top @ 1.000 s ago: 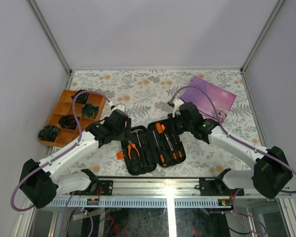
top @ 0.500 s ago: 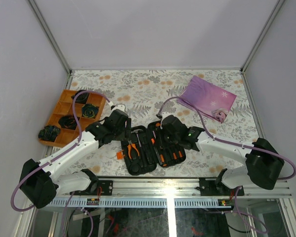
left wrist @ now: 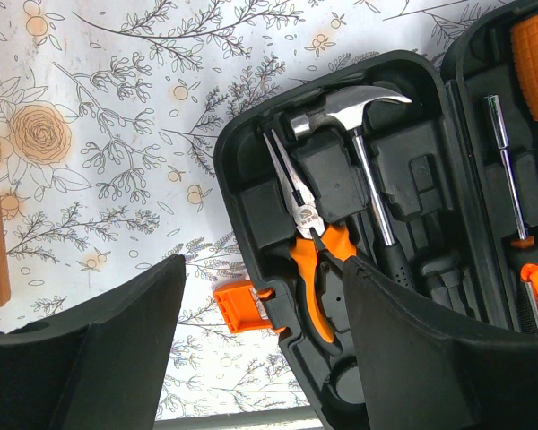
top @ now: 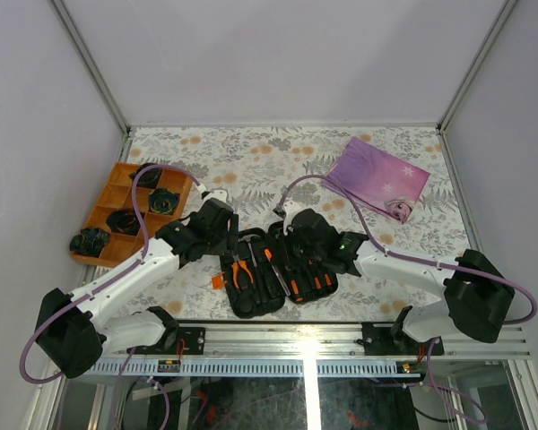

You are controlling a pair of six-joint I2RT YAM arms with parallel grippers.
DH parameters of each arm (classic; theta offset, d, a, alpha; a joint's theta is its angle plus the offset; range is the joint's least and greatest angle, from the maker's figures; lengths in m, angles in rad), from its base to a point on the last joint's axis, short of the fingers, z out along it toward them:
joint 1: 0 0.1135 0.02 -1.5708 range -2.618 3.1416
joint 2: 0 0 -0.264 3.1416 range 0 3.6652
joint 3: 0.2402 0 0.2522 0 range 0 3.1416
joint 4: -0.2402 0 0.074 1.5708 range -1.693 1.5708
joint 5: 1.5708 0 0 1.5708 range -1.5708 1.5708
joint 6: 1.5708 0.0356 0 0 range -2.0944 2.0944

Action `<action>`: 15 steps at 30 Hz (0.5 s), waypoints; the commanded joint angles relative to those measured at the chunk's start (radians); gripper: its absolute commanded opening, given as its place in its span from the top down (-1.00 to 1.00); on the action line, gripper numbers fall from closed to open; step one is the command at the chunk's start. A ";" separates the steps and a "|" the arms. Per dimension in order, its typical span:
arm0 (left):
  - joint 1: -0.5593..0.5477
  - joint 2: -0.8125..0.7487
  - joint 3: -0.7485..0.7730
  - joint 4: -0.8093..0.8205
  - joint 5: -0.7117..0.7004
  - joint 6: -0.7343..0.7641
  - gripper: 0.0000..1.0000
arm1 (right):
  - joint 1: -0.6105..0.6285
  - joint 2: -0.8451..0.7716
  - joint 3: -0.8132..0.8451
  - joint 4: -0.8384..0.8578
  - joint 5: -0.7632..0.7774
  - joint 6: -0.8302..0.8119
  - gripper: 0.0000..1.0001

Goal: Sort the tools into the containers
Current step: Place the utility knife in the storage box.

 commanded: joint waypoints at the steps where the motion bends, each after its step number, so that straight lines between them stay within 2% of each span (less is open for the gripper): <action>1: -0.007 -0.009 0.010 0.030 -0.012 0.007 -0.38 | 0.016 0.010 -0.007 0.073 -0.031 -0.047 0.84; 15: -0.007 -0.010 0.011 0.030 -0.014 0.008 -0.38 | 0.104 0.125 0.126 -0.067 0.214 0.132 0.93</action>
